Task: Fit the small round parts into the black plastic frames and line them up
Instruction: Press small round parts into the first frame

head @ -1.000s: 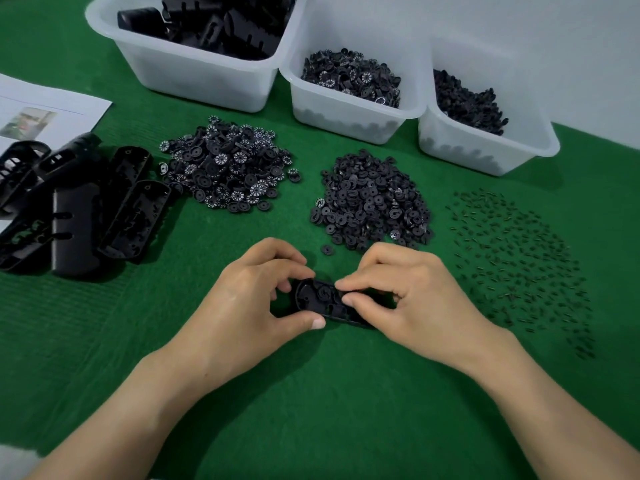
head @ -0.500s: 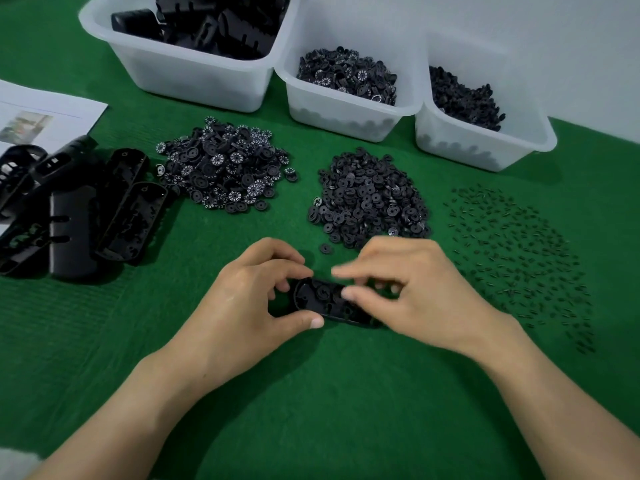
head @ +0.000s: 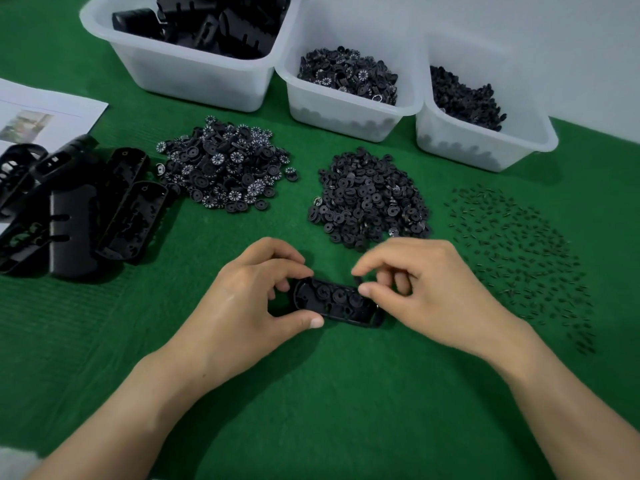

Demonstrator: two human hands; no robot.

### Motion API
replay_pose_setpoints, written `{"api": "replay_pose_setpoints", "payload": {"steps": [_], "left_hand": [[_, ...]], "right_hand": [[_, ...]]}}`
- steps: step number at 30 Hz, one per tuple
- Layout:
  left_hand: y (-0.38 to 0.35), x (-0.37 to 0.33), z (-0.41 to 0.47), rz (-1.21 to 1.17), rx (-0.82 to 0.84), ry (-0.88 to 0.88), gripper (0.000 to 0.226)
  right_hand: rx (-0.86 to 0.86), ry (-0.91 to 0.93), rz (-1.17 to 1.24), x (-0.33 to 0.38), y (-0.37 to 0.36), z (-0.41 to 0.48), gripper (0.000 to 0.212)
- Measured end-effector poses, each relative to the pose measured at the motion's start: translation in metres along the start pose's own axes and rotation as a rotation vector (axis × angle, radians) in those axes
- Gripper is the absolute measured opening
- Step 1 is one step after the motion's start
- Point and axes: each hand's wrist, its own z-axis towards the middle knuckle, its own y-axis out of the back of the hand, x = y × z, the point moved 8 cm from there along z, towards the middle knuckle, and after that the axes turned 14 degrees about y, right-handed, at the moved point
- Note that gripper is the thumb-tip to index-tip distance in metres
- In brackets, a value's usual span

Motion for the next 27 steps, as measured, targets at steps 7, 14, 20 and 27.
{"api": "replay_pose_setpoints", "payload": {"steps": [7,14,20,27], "left_hand": [[0.0,-0.001,0.0,0.012,-0.004,-0.003,0.052],[-0.001,-0.001,-0.001,0.016,0.003,-0.003,0.052],[-0.001,-0.003,0.0,0.035,0.019,-0.022,0.053],[-0.029,-0.024,-0.009,0.145,0.135,-0.102,0.057]], "right_hand": [[-0.011,0.099,-0.146,0.017,-0.002,-0.011,0.014],[0.01,0.022,-0.072,0.012,-0.001,-0.01,0.019],[-0.045,-0.041,0.053,0.003,-0.002,-0.019,0.013],[-0.431,-0.224,0.217,-0.047,0.065,-0.077,0.022]]}}
